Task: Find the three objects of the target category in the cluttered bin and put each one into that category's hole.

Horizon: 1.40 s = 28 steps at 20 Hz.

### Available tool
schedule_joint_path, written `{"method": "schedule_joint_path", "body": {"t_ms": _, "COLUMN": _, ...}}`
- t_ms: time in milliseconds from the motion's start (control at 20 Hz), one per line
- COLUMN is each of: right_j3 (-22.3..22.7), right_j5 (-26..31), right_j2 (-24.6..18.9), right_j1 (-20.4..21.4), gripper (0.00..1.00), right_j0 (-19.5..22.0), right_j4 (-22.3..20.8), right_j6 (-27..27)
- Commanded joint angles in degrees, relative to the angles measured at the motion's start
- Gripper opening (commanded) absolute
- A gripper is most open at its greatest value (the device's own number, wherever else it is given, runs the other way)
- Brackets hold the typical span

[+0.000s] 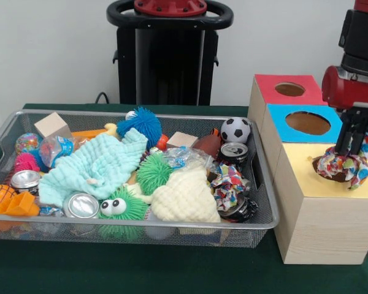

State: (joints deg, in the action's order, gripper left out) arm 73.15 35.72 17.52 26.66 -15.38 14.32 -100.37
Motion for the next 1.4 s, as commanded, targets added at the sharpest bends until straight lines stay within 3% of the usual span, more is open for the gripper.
{"method": "schedule_joint_path", "body": {"t_ms": 50, "right_j3": 3.8, "right_j5": -4.0, "right_j2": -4.4, "right_j1": -3.4, "gripper": 0.00, "right_j0": 1.6, "right_j4": 2.2, "right_j6": -14.4}}
{"method": "schedule_joint_path", "body": {"t_ms": 450, "right_j3": 2.7, "right_j5": -6.1, "right_j2": -5.2, "right_j1": -5.3, "gripper": 0.00, "right_j0": 2.7, "right_j4": 2.7, "right_j6": -13.2}}
{"method": "schedule_joint_path", "body": {"t_ms": 1100, "right_j3": 6.5, "right_j5": -9.2, "right_j2": -5.6, "right_j1": -4.0, "gripper": 0.00, "right_j0": 2.9, "right_j4": 2.4, "right_j6": -12.5}}
{"method": "schedule_joint_path", "body": {"t_ms": 1400, "right_j3": 6.5, "right_j5": -15.4, "right_j2": -8.8, "right_j1": -7.3, "gripper": 0.00, "right_j0": 5.4, "right_j4": 1.7, "right_j6": -10.8}}
